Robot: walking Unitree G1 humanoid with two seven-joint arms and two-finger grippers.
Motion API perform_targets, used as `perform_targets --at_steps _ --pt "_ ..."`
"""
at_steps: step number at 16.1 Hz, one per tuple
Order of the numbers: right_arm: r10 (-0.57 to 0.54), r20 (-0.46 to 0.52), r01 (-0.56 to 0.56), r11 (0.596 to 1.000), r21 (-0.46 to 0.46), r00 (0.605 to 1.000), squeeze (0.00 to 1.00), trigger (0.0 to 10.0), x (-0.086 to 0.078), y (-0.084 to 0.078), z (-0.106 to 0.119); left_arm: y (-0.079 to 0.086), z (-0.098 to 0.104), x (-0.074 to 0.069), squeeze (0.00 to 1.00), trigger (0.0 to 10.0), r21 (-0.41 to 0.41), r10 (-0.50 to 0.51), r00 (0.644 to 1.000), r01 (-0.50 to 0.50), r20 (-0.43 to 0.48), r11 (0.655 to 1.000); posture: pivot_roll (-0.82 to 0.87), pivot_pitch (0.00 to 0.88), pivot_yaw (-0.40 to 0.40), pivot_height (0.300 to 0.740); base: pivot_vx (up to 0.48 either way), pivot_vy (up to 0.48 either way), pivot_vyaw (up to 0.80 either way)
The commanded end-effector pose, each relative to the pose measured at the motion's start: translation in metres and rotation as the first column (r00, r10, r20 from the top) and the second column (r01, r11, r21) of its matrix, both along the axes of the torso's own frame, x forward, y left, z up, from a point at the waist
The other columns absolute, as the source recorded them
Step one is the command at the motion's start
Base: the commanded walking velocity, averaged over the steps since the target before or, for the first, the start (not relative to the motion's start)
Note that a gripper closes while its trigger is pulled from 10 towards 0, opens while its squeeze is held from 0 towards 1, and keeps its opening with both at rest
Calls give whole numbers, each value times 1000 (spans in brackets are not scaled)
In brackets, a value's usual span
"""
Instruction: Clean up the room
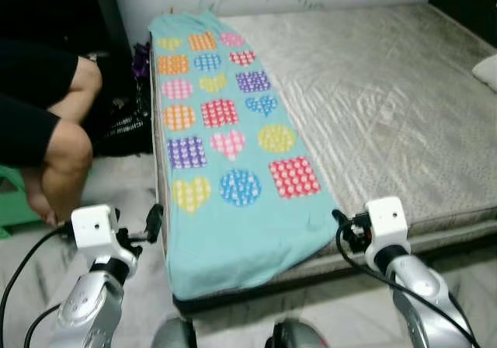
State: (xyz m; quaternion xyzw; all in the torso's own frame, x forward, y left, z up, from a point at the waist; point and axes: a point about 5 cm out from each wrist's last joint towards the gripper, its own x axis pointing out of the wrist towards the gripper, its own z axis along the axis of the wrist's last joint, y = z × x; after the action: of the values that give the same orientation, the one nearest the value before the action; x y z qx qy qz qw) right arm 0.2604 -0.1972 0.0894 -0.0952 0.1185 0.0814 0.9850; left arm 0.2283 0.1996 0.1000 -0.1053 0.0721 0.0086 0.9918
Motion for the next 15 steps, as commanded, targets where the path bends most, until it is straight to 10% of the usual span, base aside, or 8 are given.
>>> perform_targets --at_steps 1,15 --pt "4 -2 -4 1000 -1 1000 0 10000 0 -1 1 1 -1 0 0 10000 9 9 1000 -9 -11 1000 -77 150 -26 607 0 0 0" --pt "35 44 -35 999 -12 998 0 10000 14 4 8 7 6 2 0 10000 27 94 995 -95 37 995 -72 143 -31 602 0 0 0"
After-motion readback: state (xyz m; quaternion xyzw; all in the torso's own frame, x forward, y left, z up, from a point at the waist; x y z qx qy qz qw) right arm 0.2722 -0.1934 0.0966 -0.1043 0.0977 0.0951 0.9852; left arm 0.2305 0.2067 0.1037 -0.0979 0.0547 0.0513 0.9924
